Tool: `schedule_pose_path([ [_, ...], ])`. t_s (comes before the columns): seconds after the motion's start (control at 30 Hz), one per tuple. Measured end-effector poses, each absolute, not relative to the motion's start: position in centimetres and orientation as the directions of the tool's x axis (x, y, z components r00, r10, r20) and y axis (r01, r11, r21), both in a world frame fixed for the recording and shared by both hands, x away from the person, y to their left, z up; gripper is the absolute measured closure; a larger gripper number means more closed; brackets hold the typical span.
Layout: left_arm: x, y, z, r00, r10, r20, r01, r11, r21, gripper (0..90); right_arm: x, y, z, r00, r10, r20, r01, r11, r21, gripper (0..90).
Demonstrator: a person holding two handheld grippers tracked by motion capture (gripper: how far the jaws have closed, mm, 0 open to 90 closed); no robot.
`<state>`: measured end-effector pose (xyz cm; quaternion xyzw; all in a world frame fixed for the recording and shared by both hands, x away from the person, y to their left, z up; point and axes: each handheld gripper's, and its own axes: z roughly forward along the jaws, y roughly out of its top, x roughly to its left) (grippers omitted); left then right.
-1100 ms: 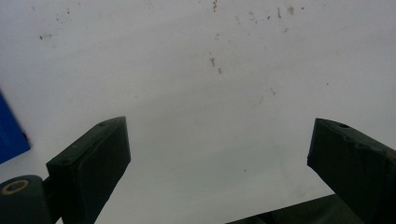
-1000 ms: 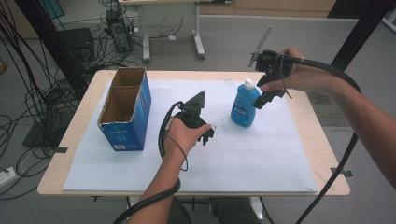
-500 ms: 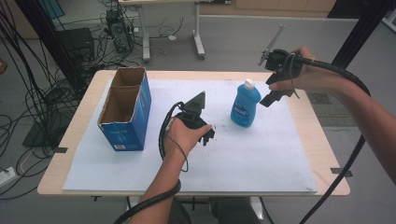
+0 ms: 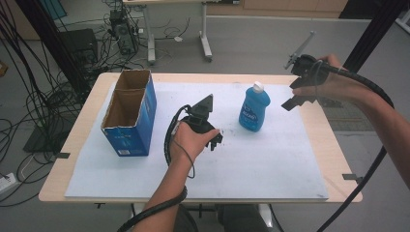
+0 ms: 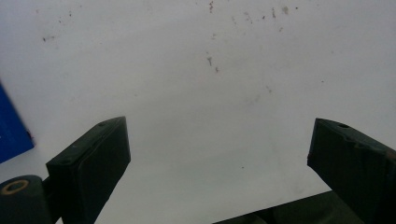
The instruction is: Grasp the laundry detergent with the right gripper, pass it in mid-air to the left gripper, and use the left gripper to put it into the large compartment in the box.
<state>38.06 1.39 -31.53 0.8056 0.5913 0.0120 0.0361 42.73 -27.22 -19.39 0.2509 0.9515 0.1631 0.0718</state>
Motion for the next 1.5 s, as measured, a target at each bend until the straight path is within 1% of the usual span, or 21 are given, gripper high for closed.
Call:
schedule_pose_path([
  [0.13,38.1,1.1,-31.5,0.314,0.949,-0.026,0.947,-0.312,0.074,6.3,43.0,-28.5,-20.2,-0.846,0.529,-0.058,0.472,0.797,0.378,12.0],
  [0.43,38.1,1.0,-31.8,0.320,0.947,-0.024,0.945,-0.318,0.074,6.3,43.2,-29.8,-21.8,-0.826,0.561,-0.061,0.481,0.757,0.442,10.2],
  [0.47,38.0,1.0,-31.8,0.318,0.948,-0.025,0.946,-0.316,0.075,6.2,43.2,-30.1,-22.2,-0.819,0.571,-0.059,0.481,0.740,0.470,9.9],
  [0.53,38.0,1.1,-31.9,0.319,0.947,-0.025,0.946,-0.317,0.074,6.2,43.2,-30.4,-22.7,-0.813,0.579,-0.058,0.478,0.721,0.501,9.6],
  [0.57,38.0,1.1,-31.9,0.319,0.947,-0.025,0.946,-0.317,0.074,6.2,43.2,-30.4,-22.7,-0.813,0.579,-0.058,0.478,0.721,0.501,9.6],
  [0.63,38.0,0.9,-32.0,0.324,0.946,-0.025,0.944,-0.322,0.071,6.2,43.2,-30.7,-23.4,-0.803,0.593,-0.057,0.474,0.694,0.541,8.9],
  [0.83,38.0,0.5,-31.9,0.339,0.941,-0.026,0.939,-0.336,0.066,6.2,43.1,-30.8,-25.1,-0.797,0.601,-0.051,0.469,0.671,0.575,8.2],
  [0.87,38.0,0.4,-31.9,0.337,0.941,-0.027,0.940,-0.334,0.068,6.2,43.1,-30.9,-25.7,-0.794,0.606,-0.040,0.469,0.653,0.595,7.8],
  [1.1,37.9,0.4,-31.9,0.333,0.942,-0.025,0.941,-0.331,0.068,6.2,43.1,-30.8,-27.8,-0.787,0.616,-0.031,0.452,0.611,0.650,5.8],
  [1.5,37.5,0.7,-32.0,0.331,0.944,-0.021,0.942,-0.329,0.063,6.2,43.2,-30.5,-30.8,-0.770,0.638,-0.013,0.442,0.548,0.710,3.6],
])
